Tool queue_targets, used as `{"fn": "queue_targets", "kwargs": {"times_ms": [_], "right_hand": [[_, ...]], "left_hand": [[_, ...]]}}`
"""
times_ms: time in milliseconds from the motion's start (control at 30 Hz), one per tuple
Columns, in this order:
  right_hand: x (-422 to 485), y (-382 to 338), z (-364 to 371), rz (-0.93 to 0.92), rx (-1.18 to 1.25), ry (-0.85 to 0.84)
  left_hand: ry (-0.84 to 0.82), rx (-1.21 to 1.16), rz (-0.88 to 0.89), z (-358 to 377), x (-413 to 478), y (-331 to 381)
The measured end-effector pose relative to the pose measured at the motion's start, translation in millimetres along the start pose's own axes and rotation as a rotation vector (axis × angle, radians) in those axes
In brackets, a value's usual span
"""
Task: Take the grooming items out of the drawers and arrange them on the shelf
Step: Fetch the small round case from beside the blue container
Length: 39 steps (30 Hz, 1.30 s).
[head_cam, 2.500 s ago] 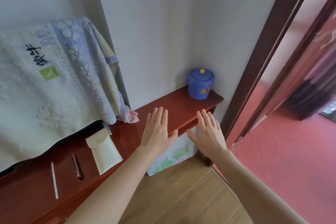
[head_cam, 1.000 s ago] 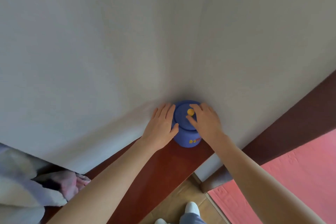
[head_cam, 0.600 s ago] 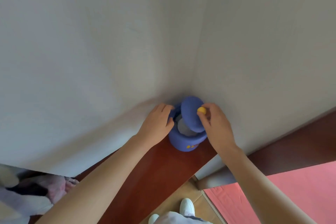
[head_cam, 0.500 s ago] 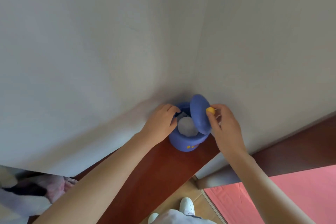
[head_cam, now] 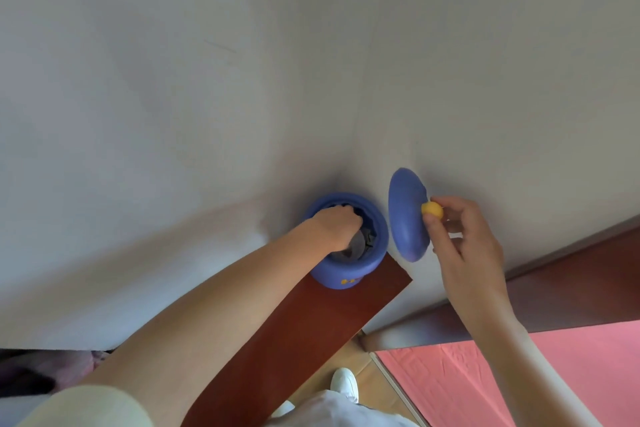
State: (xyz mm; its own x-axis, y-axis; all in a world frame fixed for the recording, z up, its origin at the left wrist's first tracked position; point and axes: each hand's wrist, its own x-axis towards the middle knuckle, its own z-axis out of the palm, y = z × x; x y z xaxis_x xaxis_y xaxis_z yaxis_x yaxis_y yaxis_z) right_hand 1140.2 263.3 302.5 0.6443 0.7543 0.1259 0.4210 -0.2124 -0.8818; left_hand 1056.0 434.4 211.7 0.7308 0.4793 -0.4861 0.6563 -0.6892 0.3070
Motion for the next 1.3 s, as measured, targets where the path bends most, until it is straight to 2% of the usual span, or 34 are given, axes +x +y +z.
{"fn": "queue_targets", "kwargs": {"times_ms": [200, 300, 400, 500, 567, 667, 767, 933, 1033, 1167, 1300], "right_hand": [[1, 3, -1, 0.017, 0.025, -0.017], [0, 3, -1, 0.013, 0.028, -0.033], [1, 2, 1, 0.013, 0.026, -0.05], [2, 3, 4, -0.001, 0.008, -0.054], [4, 4, 6, -0.003, 0.002, -0.054], [6, 4, 10, -0.013, -0.005, -0.044], [11, 7, 17, -0.03, -0.021, -0.052], [20, 21, 36, -0.125, -0.165, -0.18], [26, 30, 48, -0.185, -0.262, -0.261], [33, 38, 61, -0.253, -0.372, -0.298], [37, 40, 68, -0.281, -0.491, -0.32]], "left_hand": [[0.018, -0.026, -0.086, 2, 2, 7], [-0.008, -0.014, -0.042, -3, -3, 10], [-0.028, -0.131, -0.014, -13, -16, 13], [0.0, -0.011, 0.062, -22, -25, 12], [0.071, 0.028, 0.174, -26, -34, 7], [0.13, 0.057, 0.204, -30, -43, -9], [0.37, -0.171, 0.184, -35, -66, -27], [0.635, -0.742, 0.002, -15, -112, -56], [0.713, -1.028, -0.118, 11, -133, -71], [0.627, -1.148, -0.36, 60, -146, -87], [0.571, -1.116, -0.545, 103, -147, -96]]}}
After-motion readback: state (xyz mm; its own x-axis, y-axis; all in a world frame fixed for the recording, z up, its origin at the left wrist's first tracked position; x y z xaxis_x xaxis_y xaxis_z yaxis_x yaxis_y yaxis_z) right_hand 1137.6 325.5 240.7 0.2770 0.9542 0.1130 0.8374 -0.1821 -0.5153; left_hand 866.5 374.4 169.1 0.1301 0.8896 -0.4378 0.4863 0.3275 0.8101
